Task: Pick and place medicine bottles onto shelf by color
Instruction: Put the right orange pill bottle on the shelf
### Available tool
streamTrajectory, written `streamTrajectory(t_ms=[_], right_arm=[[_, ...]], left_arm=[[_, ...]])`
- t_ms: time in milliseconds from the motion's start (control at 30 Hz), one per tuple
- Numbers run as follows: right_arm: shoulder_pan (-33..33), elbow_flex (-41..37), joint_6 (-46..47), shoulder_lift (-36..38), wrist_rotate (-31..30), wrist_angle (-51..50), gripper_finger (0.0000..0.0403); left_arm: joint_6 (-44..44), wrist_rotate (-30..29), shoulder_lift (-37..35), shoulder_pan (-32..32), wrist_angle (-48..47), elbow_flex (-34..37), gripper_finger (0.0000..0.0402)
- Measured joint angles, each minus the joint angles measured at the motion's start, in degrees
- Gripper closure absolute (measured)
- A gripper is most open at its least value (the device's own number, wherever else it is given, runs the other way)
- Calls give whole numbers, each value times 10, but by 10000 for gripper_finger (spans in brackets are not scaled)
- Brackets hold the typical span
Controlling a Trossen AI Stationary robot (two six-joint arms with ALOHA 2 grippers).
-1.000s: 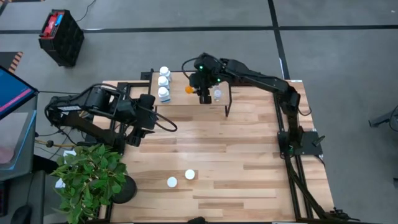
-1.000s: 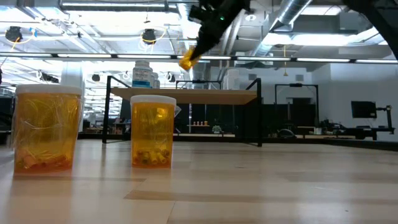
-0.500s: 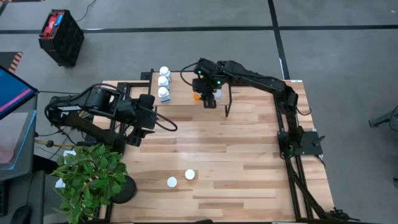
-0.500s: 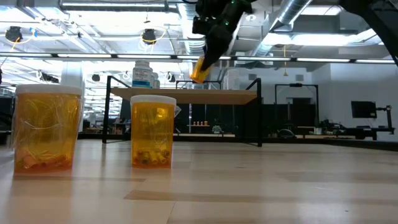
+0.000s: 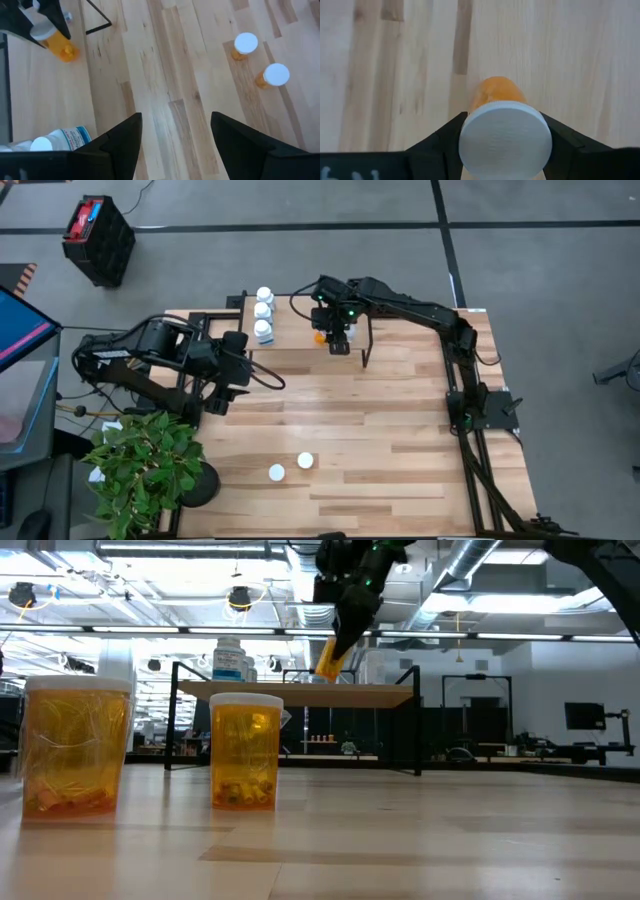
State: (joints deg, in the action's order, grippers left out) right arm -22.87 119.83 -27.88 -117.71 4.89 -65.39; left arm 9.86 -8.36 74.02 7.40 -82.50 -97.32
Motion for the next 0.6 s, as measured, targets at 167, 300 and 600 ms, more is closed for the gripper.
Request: streamTrajectory(t_ms=[167,300,600], right_arm=[[-2,0,0,-8,-2,6,185],[-2,0,9,-9,-14,10,171],[-2,3,19,-2,-20,12,153]], left_arm=[[-16,0,0,0,0,0,178],[-23,0,0,0,0,0,178],[-24,0,0,0,0,0,178]])
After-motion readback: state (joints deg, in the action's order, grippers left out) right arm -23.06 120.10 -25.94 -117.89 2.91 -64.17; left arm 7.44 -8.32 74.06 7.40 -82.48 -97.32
